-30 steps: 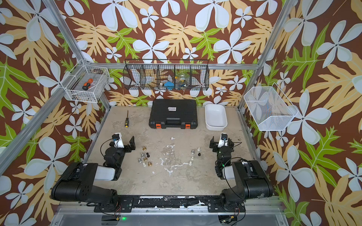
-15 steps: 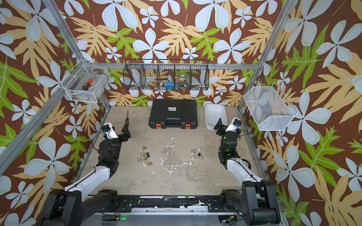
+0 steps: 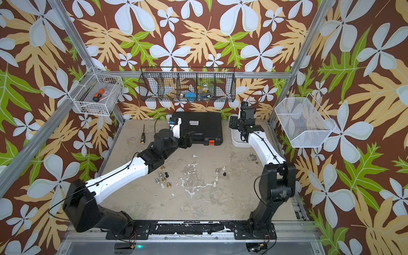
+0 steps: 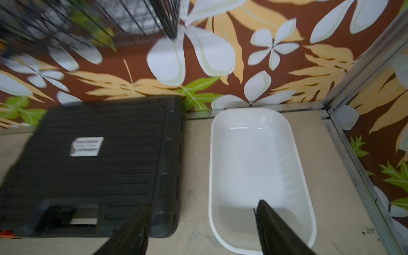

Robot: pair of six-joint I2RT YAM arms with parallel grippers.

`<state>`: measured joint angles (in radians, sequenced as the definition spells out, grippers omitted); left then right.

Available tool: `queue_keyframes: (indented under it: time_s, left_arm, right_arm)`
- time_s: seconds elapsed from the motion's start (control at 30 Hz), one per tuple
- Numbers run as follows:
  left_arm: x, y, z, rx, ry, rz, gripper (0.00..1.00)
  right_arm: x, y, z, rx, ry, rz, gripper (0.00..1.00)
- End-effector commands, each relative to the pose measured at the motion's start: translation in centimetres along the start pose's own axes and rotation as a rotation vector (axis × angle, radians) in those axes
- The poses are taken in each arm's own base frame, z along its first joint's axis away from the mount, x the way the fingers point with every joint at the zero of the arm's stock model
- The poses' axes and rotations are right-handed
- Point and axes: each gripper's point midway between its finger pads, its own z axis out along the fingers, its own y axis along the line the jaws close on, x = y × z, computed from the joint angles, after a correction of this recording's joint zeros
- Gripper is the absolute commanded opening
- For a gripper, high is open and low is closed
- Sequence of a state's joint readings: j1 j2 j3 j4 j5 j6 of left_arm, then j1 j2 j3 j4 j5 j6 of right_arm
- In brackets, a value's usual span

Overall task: Put the chess pieces into the storage box
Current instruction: Pick up the storage box at the corner of the board.

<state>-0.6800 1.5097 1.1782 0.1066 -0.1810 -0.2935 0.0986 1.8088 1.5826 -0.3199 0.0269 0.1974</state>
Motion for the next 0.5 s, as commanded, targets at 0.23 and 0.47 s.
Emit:
queue_keyframes:
  time_s: [0.23,0.47]
  left_arm:
    - [6.8,-0.7,0.0,0.052,0.22,0.003,0.71]
    - [7.2,-0.3,-1.9,0.06,0.217,-0.008,0.68]
  right_arm:
    - [6.6,-1.1,6.1,0.063,0.351,-0.166,0.67]
    - [8.9,-1.3,9.9,0.079,0.43,-0.183,0.58]
